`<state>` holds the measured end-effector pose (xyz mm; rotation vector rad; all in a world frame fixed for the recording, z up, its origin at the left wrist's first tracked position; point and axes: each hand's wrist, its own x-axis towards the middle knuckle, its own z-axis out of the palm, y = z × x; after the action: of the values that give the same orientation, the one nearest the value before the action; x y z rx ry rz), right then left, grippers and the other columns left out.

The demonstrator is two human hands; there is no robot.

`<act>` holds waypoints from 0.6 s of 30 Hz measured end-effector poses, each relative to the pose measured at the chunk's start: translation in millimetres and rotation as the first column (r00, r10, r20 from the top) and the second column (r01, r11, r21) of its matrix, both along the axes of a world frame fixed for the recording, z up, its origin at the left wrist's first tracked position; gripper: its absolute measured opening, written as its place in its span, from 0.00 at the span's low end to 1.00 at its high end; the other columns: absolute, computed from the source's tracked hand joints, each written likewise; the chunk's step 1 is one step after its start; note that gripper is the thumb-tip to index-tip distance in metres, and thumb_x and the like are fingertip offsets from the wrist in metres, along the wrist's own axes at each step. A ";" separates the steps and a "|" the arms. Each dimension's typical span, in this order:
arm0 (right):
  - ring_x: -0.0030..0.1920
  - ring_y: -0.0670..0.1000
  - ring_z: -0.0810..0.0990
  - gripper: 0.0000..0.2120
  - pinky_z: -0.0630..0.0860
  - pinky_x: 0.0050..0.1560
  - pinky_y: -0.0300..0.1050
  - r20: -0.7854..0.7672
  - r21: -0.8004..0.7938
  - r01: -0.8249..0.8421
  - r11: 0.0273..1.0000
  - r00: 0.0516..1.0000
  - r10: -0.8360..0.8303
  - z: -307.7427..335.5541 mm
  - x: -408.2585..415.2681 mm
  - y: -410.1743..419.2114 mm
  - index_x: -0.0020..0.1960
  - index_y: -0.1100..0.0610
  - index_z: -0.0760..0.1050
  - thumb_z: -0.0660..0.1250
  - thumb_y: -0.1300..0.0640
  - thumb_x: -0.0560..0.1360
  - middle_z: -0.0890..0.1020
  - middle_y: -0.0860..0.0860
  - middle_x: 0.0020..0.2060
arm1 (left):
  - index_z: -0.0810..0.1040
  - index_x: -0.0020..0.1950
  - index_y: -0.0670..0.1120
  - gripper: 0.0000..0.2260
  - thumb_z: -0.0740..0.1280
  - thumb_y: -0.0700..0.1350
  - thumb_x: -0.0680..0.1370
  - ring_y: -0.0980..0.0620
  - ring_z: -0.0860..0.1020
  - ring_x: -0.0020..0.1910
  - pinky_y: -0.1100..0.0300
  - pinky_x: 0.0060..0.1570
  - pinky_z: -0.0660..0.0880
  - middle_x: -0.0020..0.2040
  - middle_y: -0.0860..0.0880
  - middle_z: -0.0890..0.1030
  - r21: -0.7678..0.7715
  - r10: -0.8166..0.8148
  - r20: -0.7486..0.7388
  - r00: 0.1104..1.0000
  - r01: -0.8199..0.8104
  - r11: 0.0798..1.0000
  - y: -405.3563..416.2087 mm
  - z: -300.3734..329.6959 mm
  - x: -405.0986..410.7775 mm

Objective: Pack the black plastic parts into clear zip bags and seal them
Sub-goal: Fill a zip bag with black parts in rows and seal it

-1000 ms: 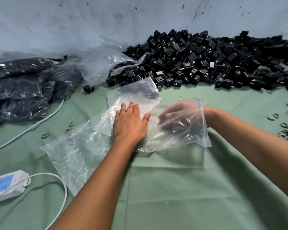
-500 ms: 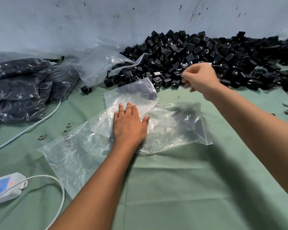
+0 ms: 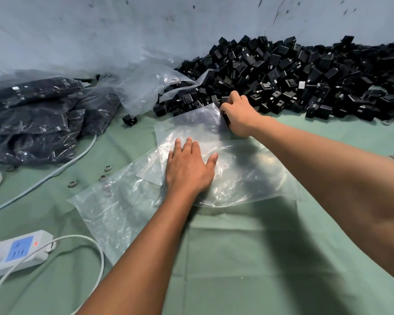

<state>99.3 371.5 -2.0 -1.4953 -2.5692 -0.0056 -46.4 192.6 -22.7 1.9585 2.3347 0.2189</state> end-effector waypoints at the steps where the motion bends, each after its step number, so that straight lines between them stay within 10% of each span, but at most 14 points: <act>1: 0.57 0.63 0.70 0.14 0.74 0.60 0.58 -0.018 -0.006 0.023 1.000 1.000 -0.023 2.0 -0.4 -2.5 0.60 0.61 0.74 0.64 0.67 0.75 0.65 0.61 0.64 | 0.55 0.83 0.44 0.35 0.48 0.66 0.83 0.45 0.47 0.83 0.46 0.81 0.49 0.84 0.47 0.54 0.000 0.000 0.001 1.000 0.000 1.000 -0.1 0.1 0.2; 6: 0.53 0.60 0.79 0.09 0.76 0.51 0.51 -0.282 -0.013 0.123 0.992 0.952 -0.122 12.2 23.0 -21.5 0.56 0.57 0.78 0.70 0.65 0.77 0.79 0.57 0.54 | 0.55 0.83 0.44 0.36 0.47 0.67 0.83 0.44 0.48 0.83 0.46 0.81 0.50 0.84 0.47 0.54 0.001 -0.007 -0.008 1.000 0.007 1.000 0.1 -1.9 1.9; 13: 0.44 0.54 0.78 0.11 0.71 0.44 0.48 -0.653 -0.330 0.431 0.840 0.538 -0.533 9.2 114.5 -74.7 0.50 0.63 0.80 0.71 0.54 0.77 0.81 0.59 0.43 | 0.55 0.83 0.45 0.37 0.46 0.68 0.82 0.44 0.48 0.83 0.45 0.81 0.51 0.84 0.47 0.55 0.010 -0.006 -0.011 1.000 0.007 1.000 1.6 -3.2 0.9; 18: 0.31 0.49 0.76 0.09 0.72 0.30 0.40 -0.708 -0.629 0.169 0.759 0.280 -0.649 -2.9 151.6 -125.4 0.49 0.62 0.80 0.74 0.56 0.77 0.84 0.58 0.39 | 0.56 0.83 0.45 0.37 0.47 0.69 0.82 0.44 0.49 0.83 0.44 0.81 0.52 0.84 0.47 0.55 0.014 0.007 0.043 0.999 -0.007 1.000 2.5 -4.6 0.2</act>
<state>250.9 246.1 -4.9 -1.5927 -1.2144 1.0987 -46.2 195.1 -27.3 1.9327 2.3202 0.2754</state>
